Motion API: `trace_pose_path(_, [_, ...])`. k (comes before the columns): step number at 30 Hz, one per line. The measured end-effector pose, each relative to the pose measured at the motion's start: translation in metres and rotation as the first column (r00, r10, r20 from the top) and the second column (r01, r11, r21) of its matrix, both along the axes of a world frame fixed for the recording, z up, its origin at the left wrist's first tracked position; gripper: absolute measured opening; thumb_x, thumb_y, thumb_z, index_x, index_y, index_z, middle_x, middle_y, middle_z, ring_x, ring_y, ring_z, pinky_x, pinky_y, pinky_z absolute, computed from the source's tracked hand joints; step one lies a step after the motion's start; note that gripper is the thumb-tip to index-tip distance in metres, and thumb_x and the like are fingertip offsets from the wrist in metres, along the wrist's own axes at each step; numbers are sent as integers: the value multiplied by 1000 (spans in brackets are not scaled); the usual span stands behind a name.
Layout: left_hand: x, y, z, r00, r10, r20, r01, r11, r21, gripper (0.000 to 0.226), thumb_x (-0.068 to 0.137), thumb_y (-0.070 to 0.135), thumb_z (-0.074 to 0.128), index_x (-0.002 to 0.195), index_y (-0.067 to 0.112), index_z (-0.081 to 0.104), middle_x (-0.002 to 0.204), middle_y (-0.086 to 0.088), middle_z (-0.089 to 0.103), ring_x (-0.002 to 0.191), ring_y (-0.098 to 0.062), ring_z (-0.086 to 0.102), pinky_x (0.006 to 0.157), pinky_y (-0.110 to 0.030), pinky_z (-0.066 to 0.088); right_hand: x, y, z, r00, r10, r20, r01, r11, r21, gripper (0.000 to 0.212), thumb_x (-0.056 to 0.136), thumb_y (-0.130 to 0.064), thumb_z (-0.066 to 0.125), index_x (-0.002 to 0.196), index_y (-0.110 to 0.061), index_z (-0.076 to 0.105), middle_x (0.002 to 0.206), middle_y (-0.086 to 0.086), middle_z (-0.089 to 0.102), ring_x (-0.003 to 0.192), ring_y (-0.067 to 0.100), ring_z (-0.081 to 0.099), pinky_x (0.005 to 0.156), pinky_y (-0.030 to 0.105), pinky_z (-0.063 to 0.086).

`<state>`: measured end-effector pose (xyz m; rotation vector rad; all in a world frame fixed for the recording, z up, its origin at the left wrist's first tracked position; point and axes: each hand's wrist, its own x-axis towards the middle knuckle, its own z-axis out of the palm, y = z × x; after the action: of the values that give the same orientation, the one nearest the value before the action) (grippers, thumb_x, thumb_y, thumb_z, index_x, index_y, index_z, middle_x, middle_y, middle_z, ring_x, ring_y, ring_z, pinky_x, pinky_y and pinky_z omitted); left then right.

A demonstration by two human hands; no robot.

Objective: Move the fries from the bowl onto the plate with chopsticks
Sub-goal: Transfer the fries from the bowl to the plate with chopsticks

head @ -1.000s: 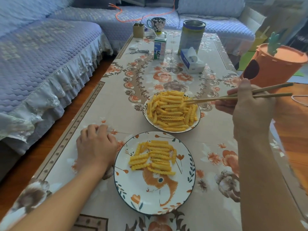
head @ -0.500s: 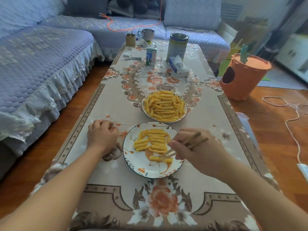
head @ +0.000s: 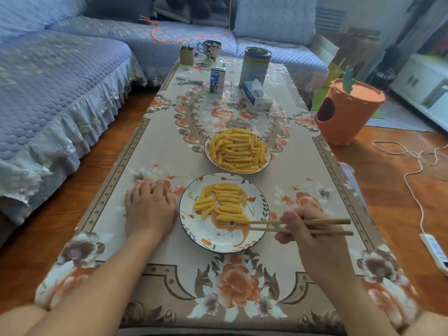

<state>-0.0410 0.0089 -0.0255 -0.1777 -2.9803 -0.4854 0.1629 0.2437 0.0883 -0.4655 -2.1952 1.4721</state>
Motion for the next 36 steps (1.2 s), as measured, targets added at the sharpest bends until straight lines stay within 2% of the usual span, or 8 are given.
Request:
trace_pose_path(4, [-2,1,0,1000,5,8,-5,1000,-5,49,101,36,41,145,18,52,155,-16,44,147,-34,32,125,-51,18,-9,1,-5,1000,16,-17,-17,999,-31,19,96,-16,63,82,-6,72,71,5,73,59,20,74,57,25,60])
trace_pose_path(9, [1,3,2,1000,9,2,-9,1000,-16,48,101,35,41,143,17,54,154,-16,46,146,-34,33,124,-51,20,-13,3,2,996,4,-88,-19,986,-164,33,88,-35,62,80,-4,72,66,16,71,58,32,72,59,37,63])
trace_pose_path(14, [0,2,2,1000,13,-2,-13,1000,-27,45,100,34,42,140,17,56,152,-17,47,145,-35,34,123,-52,21,-38,-19,-6,992,125,-28,-127,986,-112,28,90,-28,62,84,-3,72,65,10,73,59,22,74,58,24,59])
trace_pose_path(21, [1,0,1,1000,11,-8,-11,1000,-24,44,100,35,42,137,16,58,149,-17,50,144,-35,36,122,-52,23,-43,-23,-11,991,127,-36,-131,974,-185,24,93,-21,63,86,1,70,65,13,73,60,24,74,58,22,58])
trace_pose_path(24, [2,0,0,1000,11,-16,-12,1000,-25,43,100,34,43,138,18,57,149,-16,50,144,-34,35,122,-51,23,-42,-8,4,995,36,-97,-62,958,-280,30,90,-26,60,82,1,70,64,18,71,56,30,72,54,27,60])
trace_pose_path(26, [1,0,1,1000,14,-22,-14,999,-30,43,100,34,43,138,19,57,149,-16,50,144,-35,36,122,-51,23,-52,13,11,983,-120,-138,70,945,-320,31,94,-29,58,83,-1,68,63,14,71,55,27,72,53,27,60])
trace_pose_path(31, [1,1,2,1000,7,-17,-8,999,-47,43,100,34,42,138,19,56,148,-15,51,143,-35,37,121,-52,25,-105,71,10,920,-364,-146,331,920,-209,34,103,-38,56,85,-13,67,67,8,71,63,26,75,70,42,65])
trace_pose_path(36, [2,2,4,1000,15,-13,-15,999,-41,42,100,34,44,137,19,56,148,-16,51,143,-35,37,121,-52,25,-147,88,7,889,-425,-172,412,905,-106,37,104,-41,55,82,-13,65,70,11,72,59,26,74,67,46,65])
